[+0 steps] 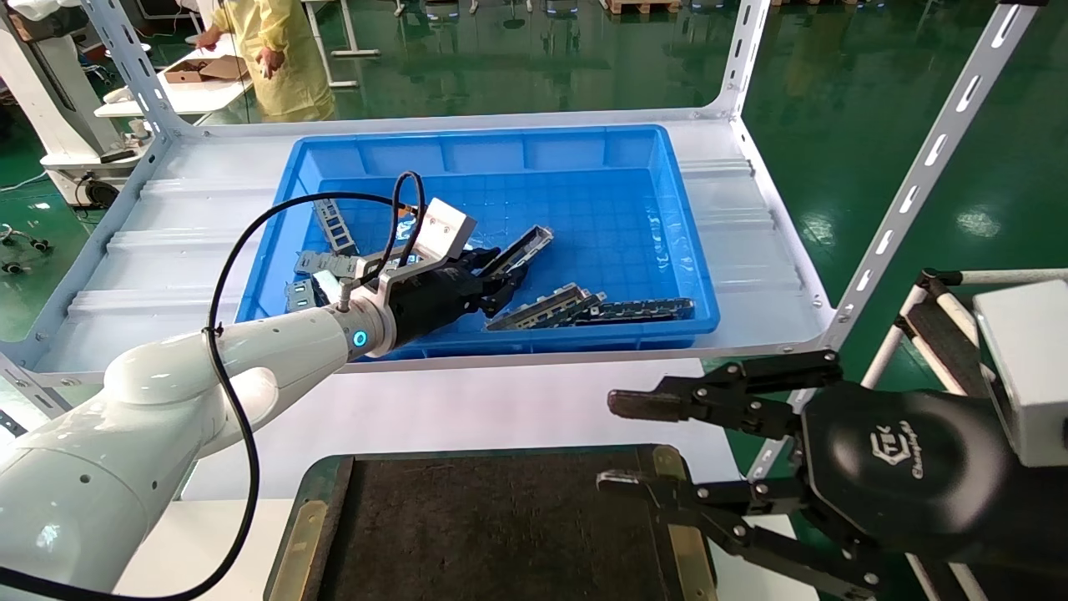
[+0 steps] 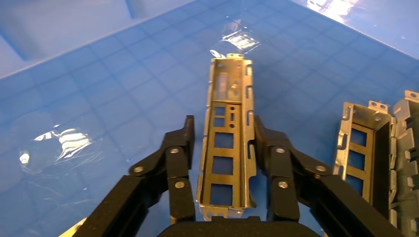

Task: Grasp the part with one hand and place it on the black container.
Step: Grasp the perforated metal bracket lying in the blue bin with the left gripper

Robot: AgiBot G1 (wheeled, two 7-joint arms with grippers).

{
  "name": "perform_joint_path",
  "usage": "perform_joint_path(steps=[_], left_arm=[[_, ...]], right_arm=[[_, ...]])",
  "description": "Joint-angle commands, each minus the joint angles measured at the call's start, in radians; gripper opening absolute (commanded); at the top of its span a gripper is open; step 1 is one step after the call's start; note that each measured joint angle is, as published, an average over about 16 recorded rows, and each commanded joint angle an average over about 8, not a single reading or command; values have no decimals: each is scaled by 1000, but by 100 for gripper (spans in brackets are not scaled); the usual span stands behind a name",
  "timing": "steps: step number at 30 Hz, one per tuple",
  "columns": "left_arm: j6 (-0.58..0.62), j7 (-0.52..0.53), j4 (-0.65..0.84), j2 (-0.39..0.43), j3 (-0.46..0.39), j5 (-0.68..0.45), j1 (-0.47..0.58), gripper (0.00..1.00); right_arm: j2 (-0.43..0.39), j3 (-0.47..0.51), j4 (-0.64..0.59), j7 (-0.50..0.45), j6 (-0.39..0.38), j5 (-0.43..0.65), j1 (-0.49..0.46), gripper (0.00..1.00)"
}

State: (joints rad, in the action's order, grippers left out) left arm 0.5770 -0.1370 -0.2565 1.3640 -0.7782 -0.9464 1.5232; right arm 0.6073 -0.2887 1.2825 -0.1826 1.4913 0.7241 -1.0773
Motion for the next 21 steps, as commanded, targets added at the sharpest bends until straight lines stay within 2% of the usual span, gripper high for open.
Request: perform_joint_path(steps=[1, 13, 17, 21], left_arm=[[-2, 1, -2, 0, -9, 10, 0, 0], [37, -12, -19, -9, -32, 92, 45, 0], [99, -32, -13, -24, -24, 123, 63, 0], [211, -62, -12, -54, -10, 150, 69, 0]], right_arm=[[0, 0, 0, 0, 0, 0, 0, 0], [0, -1, 0, 0, 0, -1, 0, 0], [0, -1, 0, 1, 0, -1, 0, 0], [-1, -1, 0, 1, -1, -1, 0, 0]])
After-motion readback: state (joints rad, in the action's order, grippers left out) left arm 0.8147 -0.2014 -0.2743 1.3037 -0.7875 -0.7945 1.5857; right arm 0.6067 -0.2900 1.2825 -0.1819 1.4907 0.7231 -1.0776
